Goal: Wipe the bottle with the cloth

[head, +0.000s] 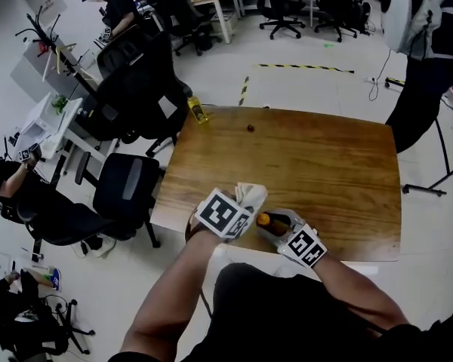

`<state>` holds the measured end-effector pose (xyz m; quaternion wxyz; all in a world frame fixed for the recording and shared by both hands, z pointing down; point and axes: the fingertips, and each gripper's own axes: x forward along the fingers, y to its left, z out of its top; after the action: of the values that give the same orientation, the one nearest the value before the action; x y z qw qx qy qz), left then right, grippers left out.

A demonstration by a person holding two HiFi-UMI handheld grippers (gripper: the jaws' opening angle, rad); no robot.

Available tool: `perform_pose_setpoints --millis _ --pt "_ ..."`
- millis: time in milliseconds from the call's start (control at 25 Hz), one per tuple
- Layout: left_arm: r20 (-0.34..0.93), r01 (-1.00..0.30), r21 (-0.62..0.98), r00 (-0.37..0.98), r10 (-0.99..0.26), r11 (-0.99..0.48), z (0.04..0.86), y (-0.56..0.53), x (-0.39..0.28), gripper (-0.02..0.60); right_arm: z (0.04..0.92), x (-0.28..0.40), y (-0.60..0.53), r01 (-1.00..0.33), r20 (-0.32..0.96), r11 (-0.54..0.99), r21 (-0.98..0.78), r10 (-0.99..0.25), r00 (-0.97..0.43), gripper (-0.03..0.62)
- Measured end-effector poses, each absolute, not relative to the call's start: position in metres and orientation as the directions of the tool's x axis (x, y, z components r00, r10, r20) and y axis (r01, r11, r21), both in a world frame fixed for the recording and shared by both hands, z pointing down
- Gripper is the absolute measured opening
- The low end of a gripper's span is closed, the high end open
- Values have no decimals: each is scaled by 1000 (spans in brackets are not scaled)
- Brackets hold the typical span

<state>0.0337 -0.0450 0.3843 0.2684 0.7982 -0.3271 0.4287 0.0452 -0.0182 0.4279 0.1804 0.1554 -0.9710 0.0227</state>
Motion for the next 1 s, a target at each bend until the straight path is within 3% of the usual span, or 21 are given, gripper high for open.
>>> perform_pose_setpoints --millis 200,360,480,680,800,840,920,1000 --pt "747 -811 279 520 -415 -514 367 -32 8 97 428 44 -20 -322 364 947 11 -304 -881 137" --pt "552 -765 482 644 -530 -428 342 -14 -17 98 429 39 -16 -316 392 949 2 -292 -873 140" --pt "421 -699 607 686 -593 -377 333 3 -44 100 416 40 -16 -321 380 947 19 -304 -874 261" --pt "363 -679 627 688 -628 -381 328 42 -82 100 386 78 -7 -491 360 869 54 -476 -802 285" --pt "326 -647 633 721 -611 -425 325 73 -96 100 379 106 17 -648 370 761 -29 -594 -714 282" --pt "308 -626 644 738 -600 -439 324 83 -101 100 375 113 30 -693 368 717 -78 -625 -689 273" --pt "268 -576 675 774 -574 -462 321 102 -109 100 361 121 60 -759 343 621 -193 -682 -646 120" --pt "235 -530 694 806 -543 -488 315 121 -115 98 349 124 94 -792 308 523 -314 -733 -606 19"
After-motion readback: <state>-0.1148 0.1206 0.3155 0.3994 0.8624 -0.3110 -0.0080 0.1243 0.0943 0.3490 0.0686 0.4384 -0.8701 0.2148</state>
